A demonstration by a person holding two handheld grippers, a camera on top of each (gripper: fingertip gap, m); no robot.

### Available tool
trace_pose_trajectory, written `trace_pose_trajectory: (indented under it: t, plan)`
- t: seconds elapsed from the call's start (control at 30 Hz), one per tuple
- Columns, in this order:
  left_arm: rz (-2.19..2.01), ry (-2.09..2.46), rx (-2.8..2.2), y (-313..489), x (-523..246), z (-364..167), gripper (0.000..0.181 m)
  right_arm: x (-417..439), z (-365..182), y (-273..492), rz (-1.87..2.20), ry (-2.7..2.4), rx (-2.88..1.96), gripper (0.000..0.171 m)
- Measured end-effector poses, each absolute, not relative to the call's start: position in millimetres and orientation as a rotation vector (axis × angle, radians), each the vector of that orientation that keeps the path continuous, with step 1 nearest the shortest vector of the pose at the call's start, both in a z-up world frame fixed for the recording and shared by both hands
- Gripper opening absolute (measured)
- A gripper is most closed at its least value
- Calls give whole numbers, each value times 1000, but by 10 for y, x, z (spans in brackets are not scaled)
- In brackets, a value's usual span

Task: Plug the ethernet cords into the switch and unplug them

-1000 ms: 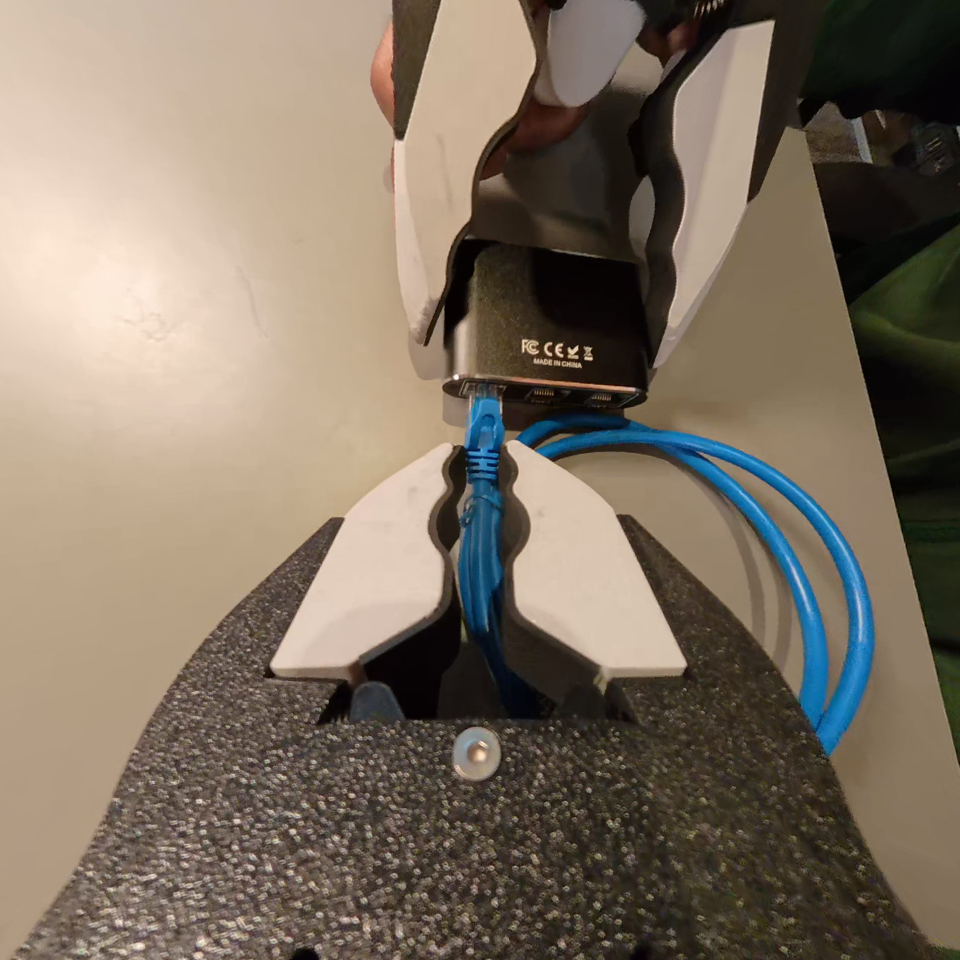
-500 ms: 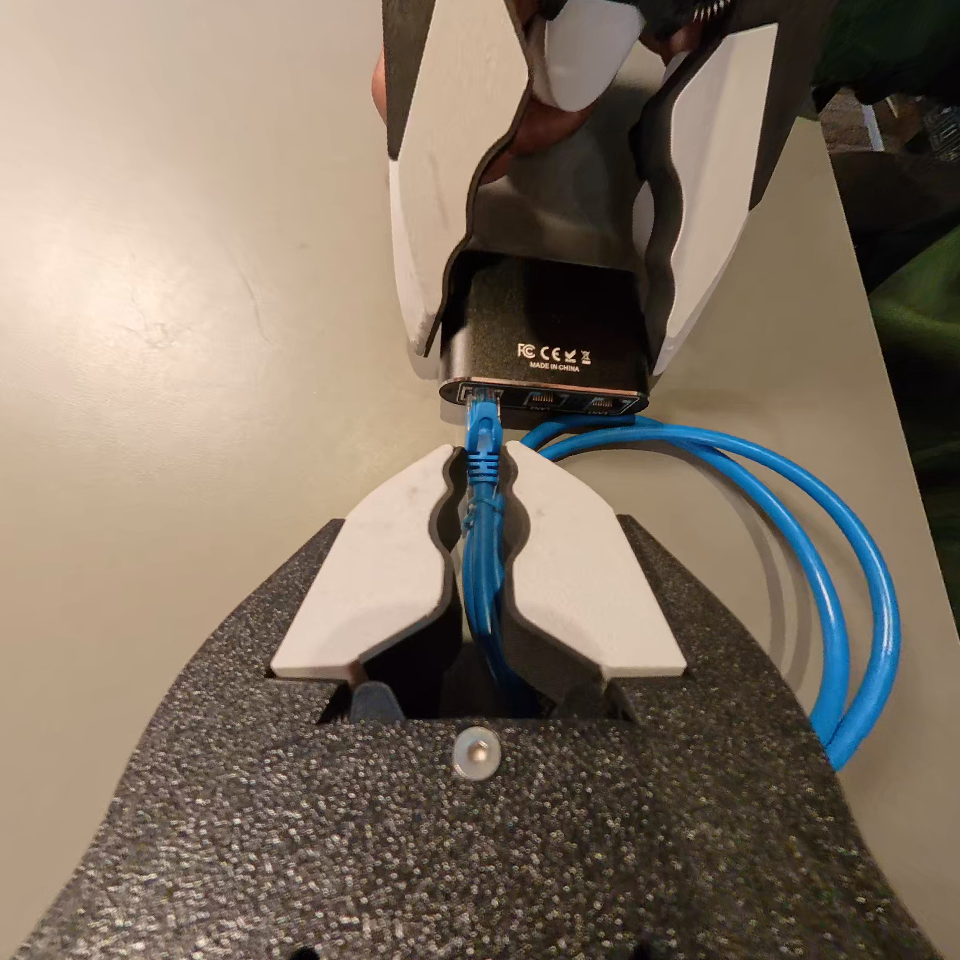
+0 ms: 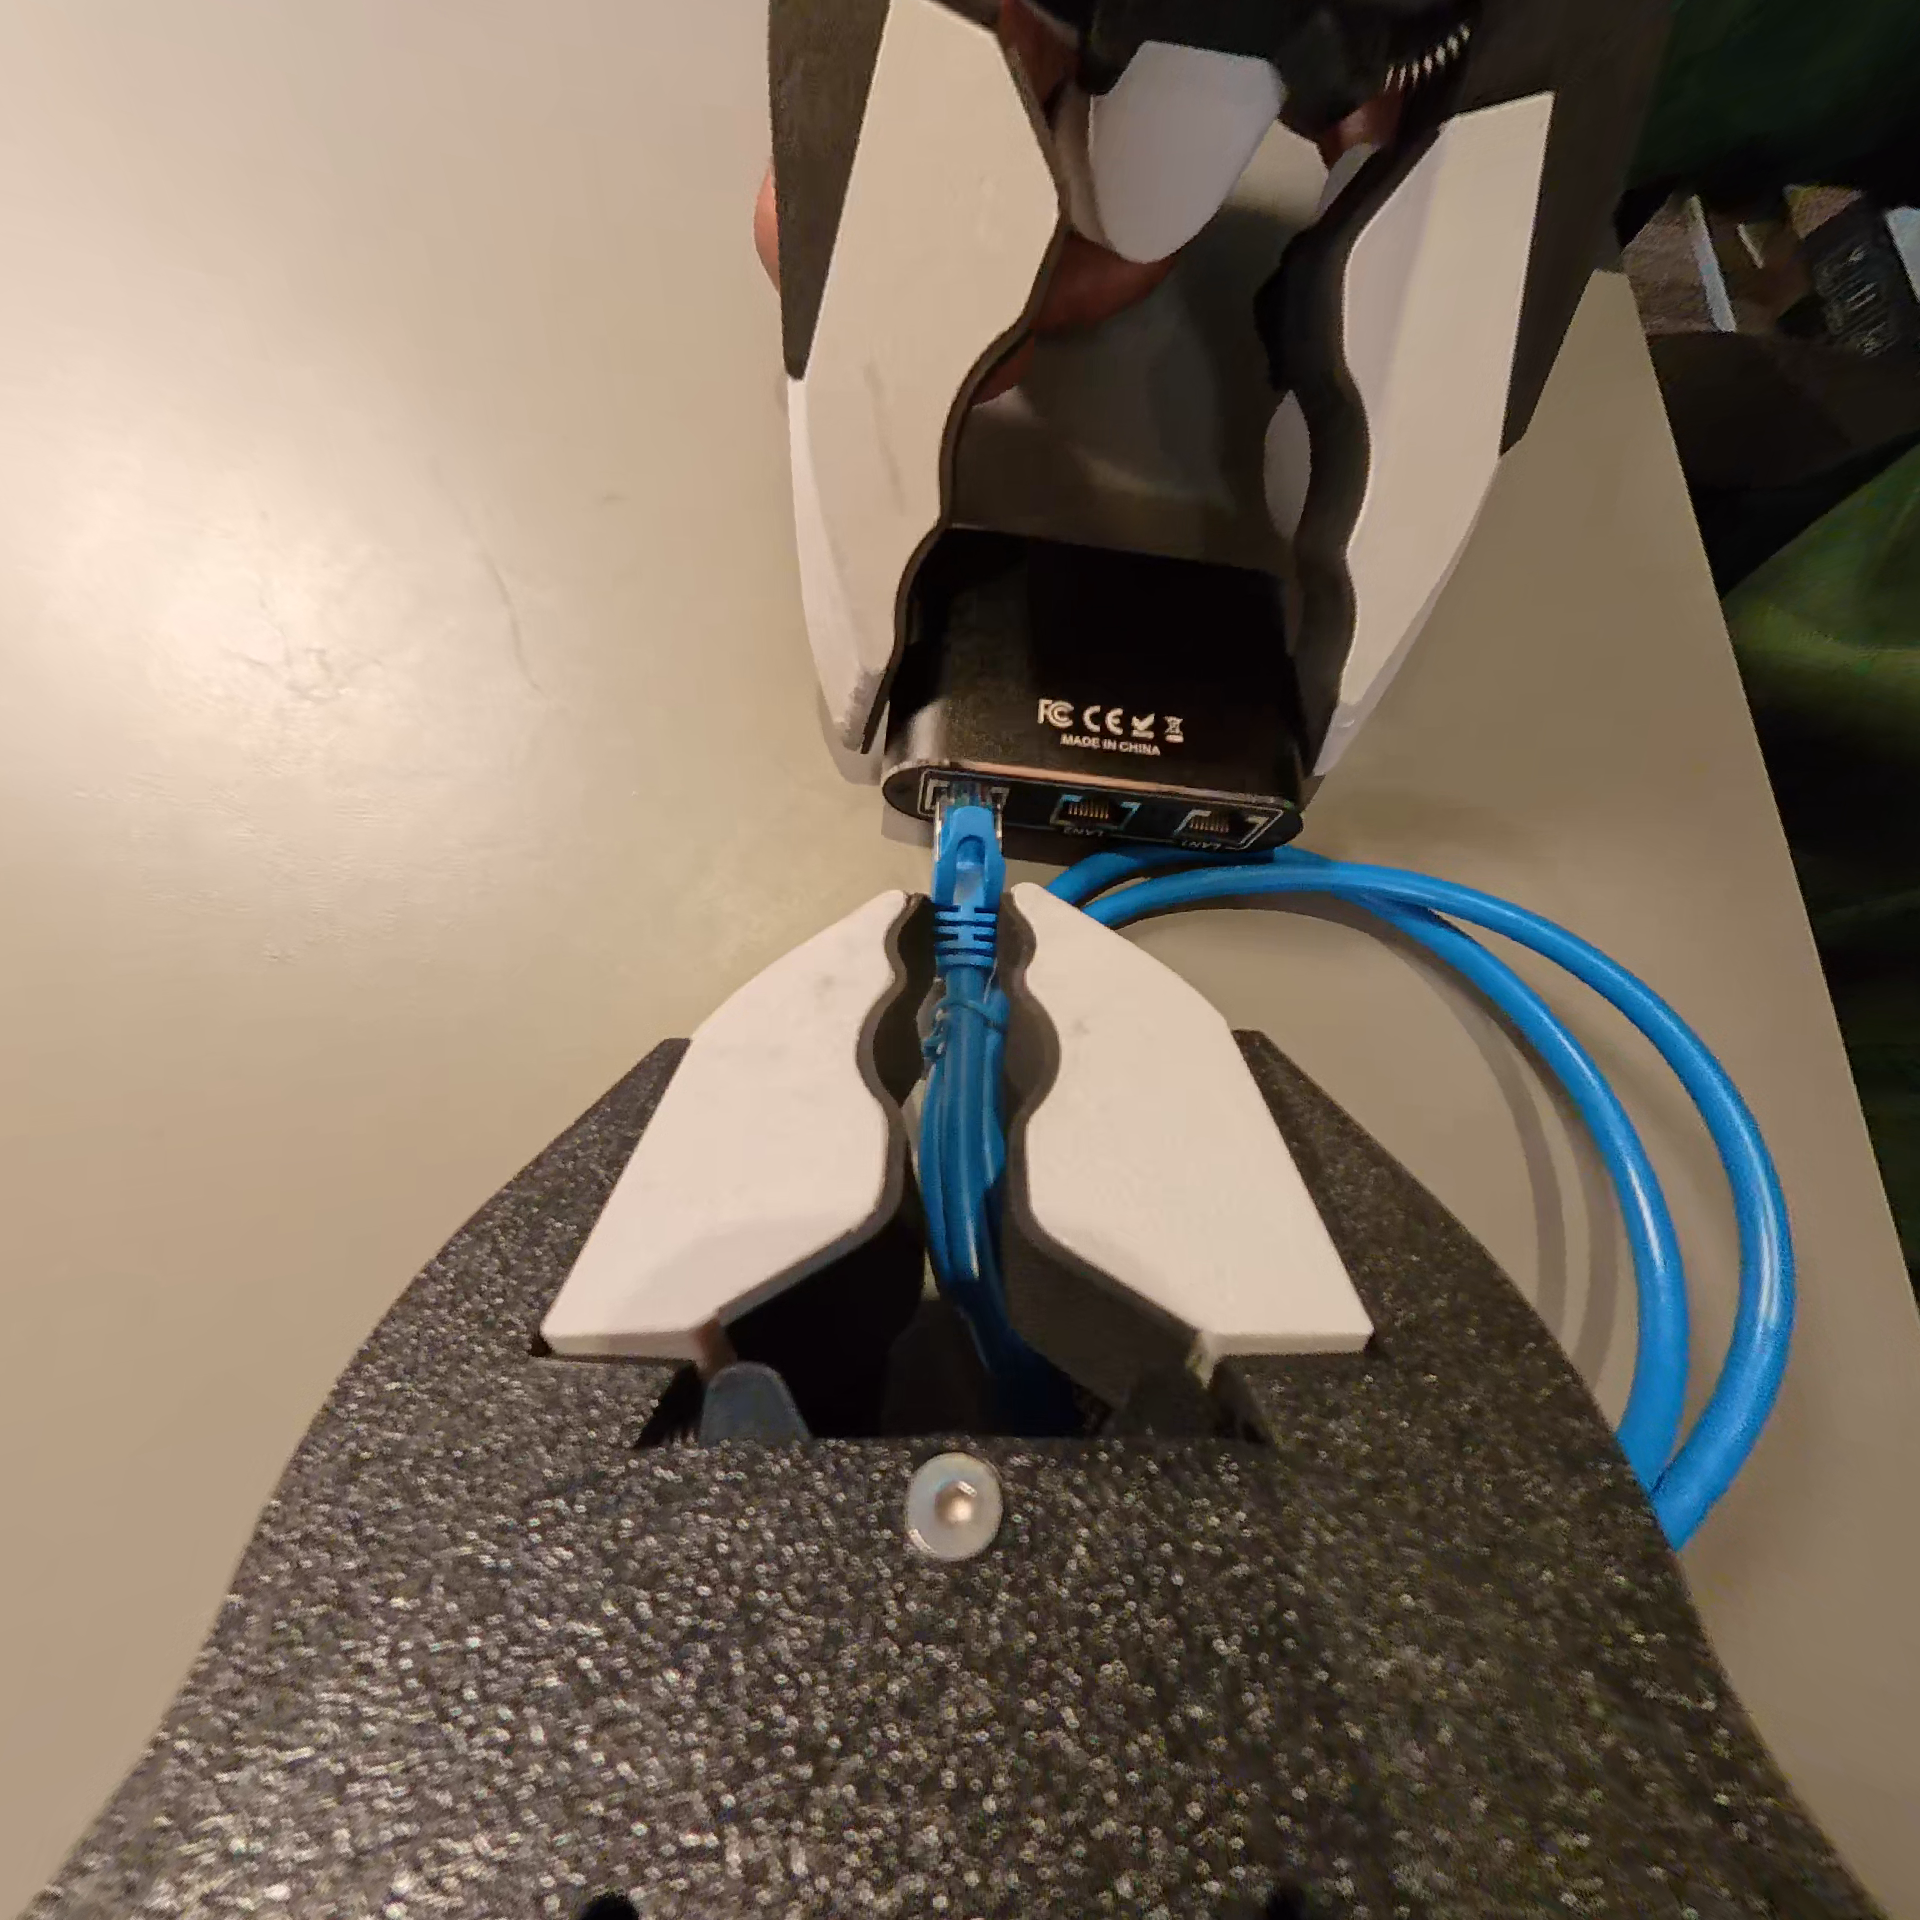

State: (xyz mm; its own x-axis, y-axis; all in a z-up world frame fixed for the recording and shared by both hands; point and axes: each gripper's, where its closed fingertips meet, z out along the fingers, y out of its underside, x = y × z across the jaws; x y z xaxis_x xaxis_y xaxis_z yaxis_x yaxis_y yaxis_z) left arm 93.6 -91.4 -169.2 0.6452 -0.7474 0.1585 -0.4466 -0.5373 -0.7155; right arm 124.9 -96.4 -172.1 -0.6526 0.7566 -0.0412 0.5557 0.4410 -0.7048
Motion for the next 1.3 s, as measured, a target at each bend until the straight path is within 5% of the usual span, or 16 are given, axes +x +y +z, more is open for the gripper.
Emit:
trace_pose_trajectory:
  t: [0.9, 1.3]
  plan:
    - [-448, 686, -2108, -696, 389, -1489, 14, 647, -1584, -662, 934, -2296, -1048, 98]
    - [-243, 484, -1823, -561, 70, -803, 41, 634, -1588, -598, 944, -2203, -1046, 85]
